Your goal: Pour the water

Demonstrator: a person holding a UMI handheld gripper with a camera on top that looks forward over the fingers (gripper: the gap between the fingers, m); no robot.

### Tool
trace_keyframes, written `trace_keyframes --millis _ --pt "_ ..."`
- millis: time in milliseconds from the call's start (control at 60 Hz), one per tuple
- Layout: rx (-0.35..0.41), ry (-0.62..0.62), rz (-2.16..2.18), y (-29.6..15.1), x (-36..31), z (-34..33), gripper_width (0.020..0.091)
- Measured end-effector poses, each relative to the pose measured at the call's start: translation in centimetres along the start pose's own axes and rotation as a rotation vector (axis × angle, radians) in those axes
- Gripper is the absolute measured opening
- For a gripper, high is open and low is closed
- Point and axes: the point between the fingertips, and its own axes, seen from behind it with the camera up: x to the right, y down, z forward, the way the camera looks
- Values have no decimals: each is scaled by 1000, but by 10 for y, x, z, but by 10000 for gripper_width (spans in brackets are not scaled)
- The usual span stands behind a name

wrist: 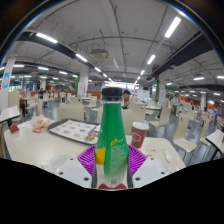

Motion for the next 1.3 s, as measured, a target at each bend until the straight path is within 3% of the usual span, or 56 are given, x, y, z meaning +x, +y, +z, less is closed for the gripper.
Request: trace_keyframes --millis 83,183,217,367,533,567,667,700,750,800,1067,1183,1300 --pt "-34 -21 25 22 1 40 400" --pt "-66 -25 16 59 7 36 401" --pt "-20 -26 35 51 7 30 417" --pt "21 -36 74 52 8 32 434" --pt "11 -23 76 52 8 30 435" --pt "4 -19 87 54 8 44 471" --pt "-87 -6 113 57 11 26 562" --pt "-133 -2 128 65 10 29 657" --pt "-189 10 151 67 9 20 866" --pt "-222 26 158 69 5 12 836" --pt "-376 140 197 52 -37 -79 852" --pt "-527 163 246 70 -94 -120 848" --pt "-571 124 194 57 -174 -133 846"
